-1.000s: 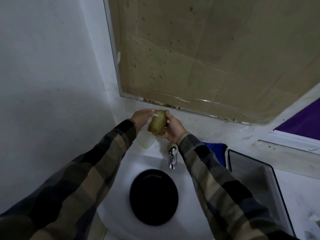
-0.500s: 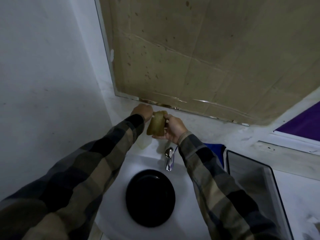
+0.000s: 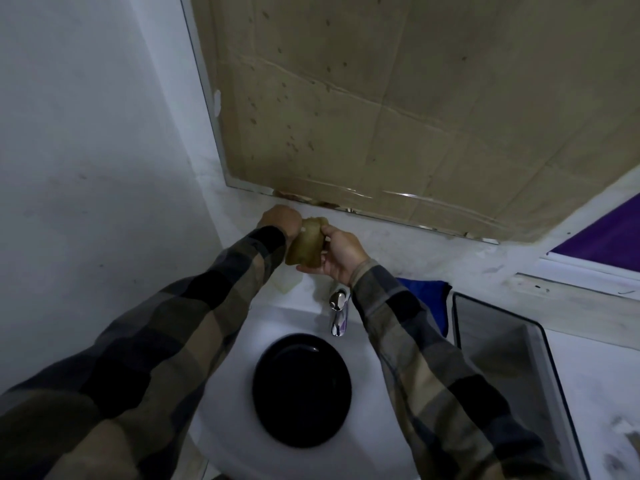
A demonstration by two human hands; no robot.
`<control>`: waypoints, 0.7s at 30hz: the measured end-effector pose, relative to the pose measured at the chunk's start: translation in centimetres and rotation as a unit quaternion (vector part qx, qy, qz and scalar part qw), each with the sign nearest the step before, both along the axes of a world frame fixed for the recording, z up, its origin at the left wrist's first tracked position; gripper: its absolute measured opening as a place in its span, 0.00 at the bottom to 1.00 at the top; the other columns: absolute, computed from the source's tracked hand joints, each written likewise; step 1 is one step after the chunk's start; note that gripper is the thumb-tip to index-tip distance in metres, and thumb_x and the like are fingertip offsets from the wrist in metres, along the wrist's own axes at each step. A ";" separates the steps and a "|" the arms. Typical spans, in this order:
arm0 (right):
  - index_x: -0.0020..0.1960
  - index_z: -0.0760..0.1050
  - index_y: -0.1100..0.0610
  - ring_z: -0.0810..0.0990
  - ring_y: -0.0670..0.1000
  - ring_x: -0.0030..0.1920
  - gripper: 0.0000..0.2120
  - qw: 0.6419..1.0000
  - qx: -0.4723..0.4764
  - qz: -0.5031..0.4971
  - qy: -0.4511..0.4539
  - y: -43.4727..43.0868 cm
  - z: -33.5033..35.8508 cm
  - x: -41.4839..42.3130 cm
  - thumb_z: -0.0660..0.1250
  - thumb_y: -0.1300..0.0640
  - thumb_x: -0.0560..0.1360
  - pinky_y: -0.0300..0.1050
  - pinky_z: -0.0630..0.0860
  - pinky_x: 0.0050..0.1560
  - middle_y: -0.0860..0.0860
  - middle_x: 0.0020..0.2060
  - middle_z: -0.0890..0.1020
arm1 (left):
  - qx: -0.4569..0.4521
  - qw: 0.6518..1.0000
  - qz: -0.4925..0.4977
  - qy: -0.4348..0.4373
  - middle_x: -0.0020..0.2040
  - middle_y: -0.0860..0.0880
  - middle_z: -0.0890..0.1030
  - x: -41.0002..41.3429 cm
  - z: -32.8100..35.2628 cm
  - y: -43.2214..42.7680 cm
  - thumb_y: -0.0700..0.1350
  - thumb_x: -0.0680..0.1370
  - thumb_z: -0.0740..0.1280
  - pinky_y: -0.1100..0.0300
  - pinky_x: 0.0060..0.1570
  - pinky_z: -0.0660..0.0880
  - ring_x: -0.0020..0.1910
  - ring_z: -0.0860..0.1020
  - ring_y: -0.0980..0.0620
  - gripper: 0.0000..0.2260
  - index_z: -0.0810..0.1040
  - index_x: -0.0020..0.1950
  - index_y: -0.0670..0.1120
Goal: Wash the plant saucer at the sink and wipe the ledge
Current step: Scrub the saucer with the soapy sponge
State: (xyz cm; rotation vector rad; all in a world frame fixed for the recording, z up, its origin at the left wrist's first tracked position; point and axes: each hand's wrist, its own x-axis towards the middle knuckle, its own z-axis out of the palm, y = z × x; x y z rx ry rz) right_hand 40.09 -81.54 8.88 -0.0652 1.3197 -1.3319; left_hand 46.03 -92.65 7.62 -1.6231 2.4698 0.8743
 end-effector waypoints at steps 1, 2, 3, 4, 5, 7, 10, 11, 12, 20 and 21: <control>0.72 0.58 0.60 0.77 0.61 0.45 0.20 1.000 0.000 -0.003 0.000 0.0 0.0 0.0 0.52 0.54 0.83 0.61 0.79 0.32 0.61 0.64 0.70 | -0.003 1.000 0.009 -0.002 0.61 0.39 0.76 0.0 -0.1 0.0 0.42 0.82 0.52 0.55 0.52 0.68 0.59 0.75 0.40 0.16 0.76 0.57 0.36; 0.73 0.58 0.60 0.77 0.61 0.45 0.20 1.000 0.000 -0.006 0.001 0.0 0.0 0.0 0.52 0.54 0.82 0.60 0.79 0.30 0.61 0.66 0.69 | -0.002 1.000 0.023 0.000 0.61 0.38 0.77 0.0 -0.1 0.1 0.42 0.82 0.52 0.55 0.51 0.68 0.59 0.75 0.40 0.16 0.76 0.57 0.36; 0.72 0.59 0.60 0.77 0.61 0.45 0.20 1.000 0.000 -0.006 0.003 0.0 0.0 0.0 0.52 0.54 0.82 0.60 0.79 0.29 0.61 0.67 0.69 | 0.004 0.999 0.034 0.008 0.60 0.38 0.77 0.0 0.1 0.2 0.43 0.82 0.53 0.55 0.51 0.68 0.58 0.75 0.40 0.16 0.76 0.56 0.36; 0.72 0.60 0.60 0.77 0.60 0.45 0.20 1.000 -0.001 -0.008 0.007 0.0 0.0 0.0 0.52 0.54 0.82 0.59 0.79 0.29 0.61 0.67 0.69 | 0.007 0.999 0.041 0.020 0.59 0.38 0.77 0.0 0.2 0.3 0.44 0.82 0.53 0.55 0.51 0.69 0.58 0.75 0.40 0.16 0.77 0.56 0.36; 0.72 0.60 0.60 0.77 0.60 0.45 0.20 1.000 -0.001 -0.012 0.008 0.0 0.1 0.0 0.52 0.54 0.82 0.59 0.79 0.29 0.61 0.67 0.69 | 0.006 0.998 0.048 0.026 0.60 0.38 0.77 0.0 0.3 0.4 0.44 0.82 0.54 0.54 0.52 0.70 0.58 0.75 0.40 0.16 0.77 0.57 0.36; 0.71 0.61 0.60 0.77 0.60 0.45 0.19 1.000 -0.003 -0.013 0.009 0.0 0.2 0.1 0.52 0.54 0.82 0.58 0.79 0.28 0.61 0.67 0.69 | -0.002 0.999 0.046 0.027 0.60 0.38 0.77 0.0 0.4 0.5 0.45 0.82 0.54 0.53 0.55 0.70 0.58 0.75 0.40 0.16 0.77 0.58 0.37; 0.71 0.61 0.61 0.77 0.59 0.44 0.19 1.000 -0.001 -0.018 0.009 -0.1 0.3 0.2 0.52 0.54 0.82 0.57 0.80 0.27 0.61 0.65 0.71 | -0.010 1.000 0.005 0.006 0.60 0.38 0.77 0.5 1.0 1.0 0.43 0.82 0.52 0.54 0.55 0.70 0.59 0.75 0.40 0.16 0.76 0.58 0.36; 0.71 0.62 0.61 0.77 0.59 0.44 0.19 1.000 0.001 -0.018 0.008 0.0 0.4 0.3 0.52 0.54 0.82 0.58 0.79 0.27 0.60 0.63 0.71 | -0.006 1.000 -0.009 -0.003 0.61 0.38 0.76 0.6 1.1 0.9 0.42 0.82 0.52 0.54 0.56 0.70 0.59 0.75 0.40 0.16 0.76 0.58 0.36; 0.71 0.62 0.61 0.77 0.59 0.44 0.19 1.000 0.003 -0.017 0.007 0.1 0.3 0.2 0.52 0.54 0.82 0.58 0.79 0.27 0.60 0.63 0.71 | -0.001 1.000 -0.017 -0.004 0.62 0.38 0.76 0.7 1.3 0.8 0.41 0.82 0.51 0.53 0.57 0.69 0.60 0.74 0.40 0.16 0.75 0.59 0.35; 0.70 0.62 0.61 0.77 0.58 0.44 0.19 1.000 0.016 -0.015 0.001 0.2 -0.2 0.4 0.52 0.53 0.82 0.57 0.79 0.29 0.58 0.54 0.74 | 0.025 0.997 -0.059 -0.041 0.64 0.39 0.74 1.1 2.0 0.6 0.43 0.83 0.53 0.53 0.59 0.69 0.62 0.73 0.40 0.16 0.73 0.62 0.35; 0.70 0.62 0.61 0.77 0.58 0.44 0.19 1.000 0.015 -0.013 0.001 0.2 -0.2 0.5 0.52 0.53 0.82 0.56 0.79 0.30 0.58 0.56 0.74 | 0.024 0.996 -0.065 -0.051 0.64 0.39 0.74 1.0 2.0 0.6 0.44 0.83 0.53 0.54 0.59 0.68 0.62 0.73 0.40 0.17 0.73 0.63 0.36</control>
